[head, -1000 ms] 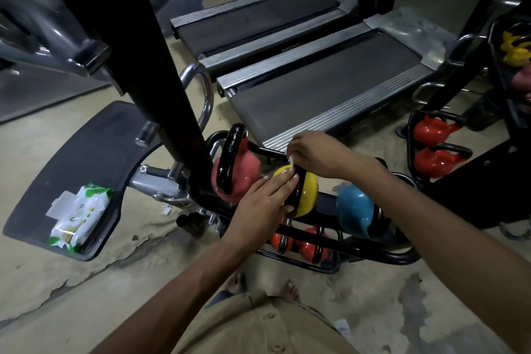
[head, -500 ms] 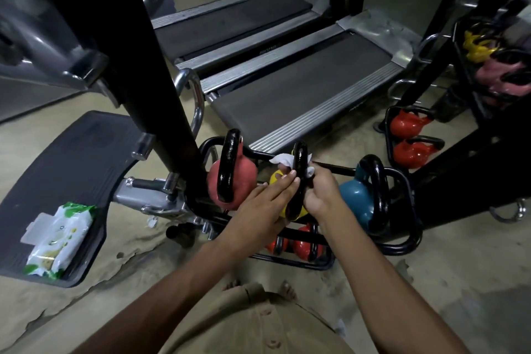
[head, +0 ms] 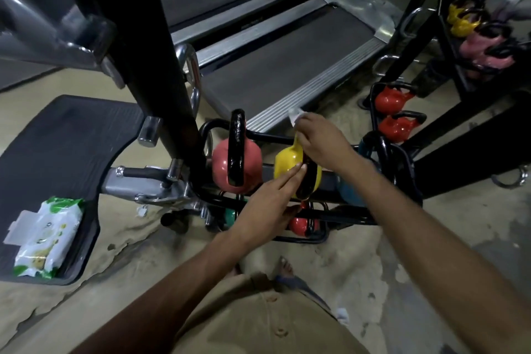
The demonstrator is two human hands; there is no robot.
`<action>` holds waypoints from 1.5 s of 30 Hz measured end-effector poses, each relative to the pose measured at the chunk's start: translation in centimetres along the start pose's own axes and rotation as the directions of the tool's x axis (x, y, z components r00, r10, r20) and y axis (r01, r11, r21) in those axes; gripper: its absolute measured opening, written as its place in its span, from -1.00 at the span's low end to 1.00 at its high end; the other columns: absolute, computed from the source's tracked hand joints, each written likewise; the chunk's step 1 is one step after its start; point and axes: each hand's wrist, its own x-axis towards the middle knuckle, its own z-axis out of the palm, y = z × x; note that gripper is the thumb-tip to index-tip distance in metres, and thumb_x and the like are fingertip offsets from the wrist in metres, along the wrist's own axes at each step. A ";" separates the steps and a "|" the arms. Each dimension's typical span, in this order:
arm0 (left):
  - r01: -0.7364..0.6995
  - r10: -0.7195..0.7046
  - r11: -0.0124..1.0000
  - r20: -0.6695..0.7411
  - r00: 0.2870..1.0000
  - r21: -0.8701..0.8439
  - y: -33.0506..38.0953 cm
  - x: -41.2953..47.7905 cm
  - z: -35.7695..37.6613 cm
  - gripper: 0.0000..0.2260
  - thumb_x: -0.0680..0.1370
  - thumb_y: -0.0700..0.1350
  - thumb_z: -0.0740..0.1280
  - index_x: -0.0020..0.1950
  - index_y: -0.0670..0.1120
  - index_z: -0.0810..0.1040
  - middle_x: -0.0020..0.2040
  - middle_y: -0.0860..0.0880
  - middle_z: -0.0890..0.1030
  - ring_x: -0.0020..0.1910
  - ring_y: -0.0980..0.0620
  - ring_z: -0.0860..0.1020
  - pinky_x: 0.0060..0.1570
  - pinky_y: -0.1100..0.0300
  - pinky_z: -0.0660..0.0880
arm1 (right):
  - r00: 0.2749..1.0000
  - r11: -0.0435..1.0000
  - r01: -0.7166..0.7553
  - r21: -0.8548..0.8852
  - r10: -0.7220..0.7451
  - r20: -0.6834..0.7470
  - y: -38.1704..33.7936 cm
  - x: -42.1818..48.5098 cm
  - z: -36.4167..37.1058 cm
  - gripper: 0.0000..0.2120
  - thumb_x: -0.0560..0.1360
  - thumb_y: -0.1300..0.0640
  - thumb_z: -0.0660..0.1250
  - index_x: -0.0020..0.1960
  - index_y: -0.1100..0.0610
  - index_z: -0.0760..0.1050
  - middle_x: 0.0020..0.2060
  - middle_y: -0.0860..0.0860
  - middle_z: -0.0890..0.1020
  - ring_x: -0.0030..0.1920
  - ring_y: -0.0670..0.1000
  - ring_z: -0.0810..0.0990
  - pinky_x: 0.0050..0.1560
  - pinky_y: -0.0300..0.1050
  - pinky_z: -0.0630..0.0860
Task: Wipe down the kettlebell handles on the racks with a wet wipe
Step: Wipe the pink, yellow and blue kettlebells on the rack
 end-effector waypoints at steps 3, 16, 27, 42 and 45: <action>-0.009 0.010 0.999 0.023 1.000 -0.038 0.4 0.0 -0.5 -0.26 0.60 -0.12 0.41 0.69 -0.08 0.09 0.65 -0.04 0.23 0.48 -0.14 0.40 0.41 0.01 0.40 | 0.934 0.893 0.320 -0.317 -0.240 0.265 -0.3 -1.1 -1.2 -0.61 0.49 0.03 0.12 -0.09 0.21 0.67 -0.01 0.13 0.68 0.18 0.22 0.61 0.30 0.20 0.46; -0.035 0.035 0.999 0.008 0.999 -0.034 0.0 0.1 -0.7 -0.26 0.62 -0.08 0.38 0.70 -0.01 0.04 0.67 0.02 0.19 0.47 -0.09 0.43 0.39 0.00 0.47 | 0.568 -0.159 -0.232 0.960 0.779 0.266 -4.0 -5.4 3.0 -0.76 0.69 0.06 0.29 0.09 0.17 0.67 -0.09 0.13 0.73 -0.08 0.08 0.69 -0.08 -0.05 0.63; 0.098 -0.099 0.994 -0.024 0.995 -0.050 1.5 -0.4 0.7 -0.24 0.62 -0.06 0.38 0.71 0.05 0.00 0.58 0.06 0.36 0.42 0.06 0.45 0.32 0.44 0.29 | 0.604 -0.146 -0.242 0.959 0.751 0.267 -4.9 -5.5 1.6 -0.75 0.69 0.15 0.24 -0.05 0.14 0.64 -0.18 0.07 0.72 -0.20 -0.05 0.70 -0.09 -0.02 0.62; 0.314 -0.327 0.941 -0.105 0.939 -0.129 4.1 -1.1 3.0 -0.21 0.62 -0.04 0.40 0.70 0.13 -0.03 0.60 0.09 0.32 0.51 0.21 0.34 0.42 0.40 0.28 | 0.928 0.972 0.226 0.061 -0.196 -0.316 0.2 -7.9 0.3 -0.79 0.57 0.12 0.31 0.09 0.16 0.67 0.12 0.07 0.62 0.21 0.08 0.52 0.33 -0.05 0.46; 0.340 -0.358 0.929 -0.121 0.926 -0.147 4.2 -1.0 3.5 -0.19 0.61 -0.01 0.41 0.70 0.16 -0.04 0.60 0.09 0.34 0.51 0.21 0.36 0.46 0.19 0.38 | 0.900 0.815 -0.052 0.577 0.289 -0.327 -1.3 -9.5 1.0 -0.86 0.57 0.12 0.45 0.13 0.05 0.64 0.07 -0.05 0.58 0.10 -0.10 0.55 0.10 -0.34 0.46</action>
